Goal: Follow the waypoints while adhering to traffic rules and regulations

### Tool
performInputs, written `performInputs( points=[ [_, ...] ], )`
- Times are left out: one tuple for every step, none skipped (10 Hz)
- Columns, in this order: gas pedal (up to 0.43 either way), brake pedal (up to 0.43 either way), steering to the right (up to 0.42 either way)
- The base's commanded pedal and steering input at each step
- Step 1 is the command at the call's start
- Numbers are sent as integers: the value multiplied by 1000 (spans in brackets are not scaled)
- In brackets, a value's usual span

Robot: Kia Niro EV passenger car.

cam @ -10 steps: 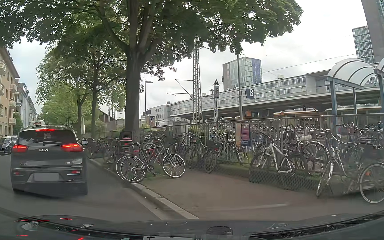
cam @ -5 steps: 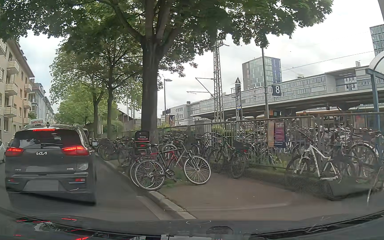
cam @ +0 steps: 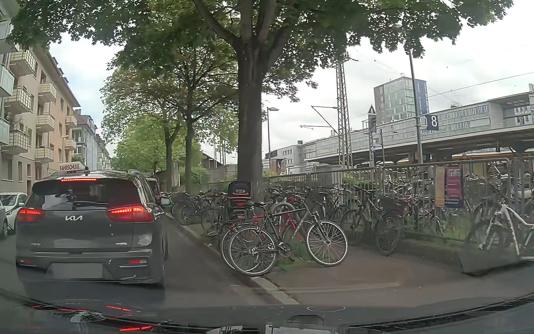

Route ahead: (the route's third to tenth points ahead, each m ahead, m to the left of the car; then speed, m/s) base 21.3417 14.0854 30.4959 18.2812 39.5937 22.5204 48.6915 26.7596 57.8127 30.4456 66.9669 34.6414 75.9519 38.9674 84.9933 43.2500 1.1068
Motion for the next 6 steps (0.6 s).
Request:
performInputs(
  points=[
    [0,238,-763],
    [0,244,-781],
    [0,244,-787],
    [0,250,-786],
    [0,244,-784],
    [0,213,-781]
  ],
)
